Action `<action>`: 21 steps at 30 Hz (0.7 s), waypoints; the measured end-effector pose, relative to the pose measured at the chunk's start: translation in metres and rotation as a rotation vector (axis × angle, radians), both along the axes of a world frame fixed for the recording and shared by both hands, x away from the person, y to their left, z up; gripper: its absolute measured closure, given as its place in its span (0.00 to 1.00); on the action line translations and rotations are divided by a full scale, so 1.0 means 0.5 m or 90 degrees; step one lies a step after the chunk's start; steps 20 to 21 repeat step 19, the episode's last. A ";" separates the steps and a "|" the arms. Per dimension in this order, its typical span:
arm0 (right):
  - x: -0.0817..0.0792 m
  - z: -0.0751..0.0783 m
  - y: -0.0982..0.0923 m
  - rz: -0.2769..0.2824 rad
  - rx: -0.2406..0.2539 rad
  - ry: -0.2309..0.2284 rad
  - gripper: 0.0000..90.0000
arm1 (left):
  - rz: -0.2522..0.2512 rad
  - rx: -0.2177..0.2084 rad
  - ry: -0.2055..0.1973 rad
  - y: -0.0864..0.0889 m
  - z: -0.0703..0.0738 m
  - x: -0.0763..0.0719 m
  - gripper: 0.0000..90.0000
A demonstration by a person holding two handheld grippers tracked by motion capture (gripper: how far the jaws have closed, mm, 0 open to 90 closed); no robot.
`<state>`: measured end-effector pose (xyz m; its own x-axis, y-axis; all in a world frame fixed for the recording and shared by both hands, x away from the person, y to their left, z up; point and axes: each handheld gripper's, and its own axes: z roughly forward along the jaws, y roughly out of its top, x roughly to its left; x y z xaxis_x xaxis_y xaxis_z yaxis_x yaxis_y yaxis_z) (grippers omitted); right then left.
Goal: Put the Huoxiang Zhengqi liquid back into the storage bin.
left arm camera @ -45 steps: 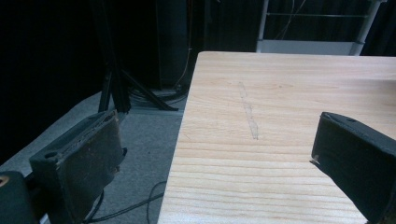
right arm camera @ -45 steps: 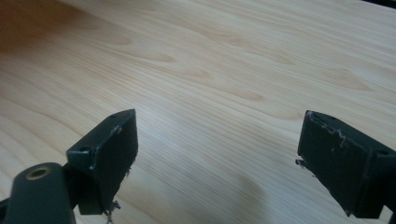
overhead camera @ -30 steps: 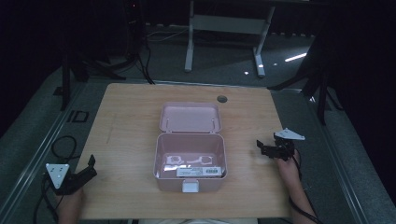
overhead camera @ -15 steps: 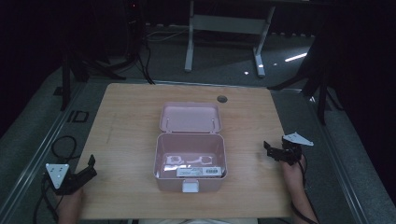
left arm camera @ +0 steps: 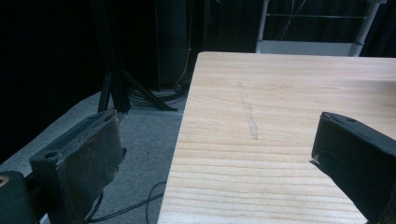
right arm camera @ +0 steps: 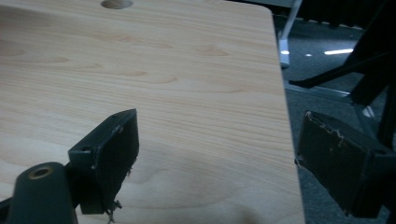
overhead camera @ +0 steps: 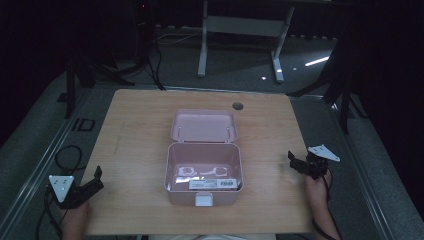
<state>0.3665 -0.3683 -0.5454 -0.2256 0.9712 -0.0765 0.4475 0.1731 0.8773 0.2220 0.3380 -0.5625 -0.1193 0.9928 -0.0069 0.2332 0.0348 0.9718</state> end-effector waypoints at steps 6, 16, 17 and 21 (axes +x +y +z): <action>0.001 -0.004 -0.003 -0.021 0.003 0.001 0.14 | 0.002 0.000 -0.001 0.000 0.000 0.000 0.02; 0.004 -0.009 -0.003 -0.014 -0.001 0.013 0.14 | 0.002 -0.001 -0.002 0.000 0.000 0.000 0.02; 0.004 -0.008 -0.003 -0.015 0.001 0.012 0.14 | 0.001 -0.001 -0.002 0.000 0.000 0.000 0.02; 0.004 -0.009 -0.004 -0.017 0.001 0.014 0.14 | 0.001 -0.002 -0.002 0.000 0.000 0.000 0.02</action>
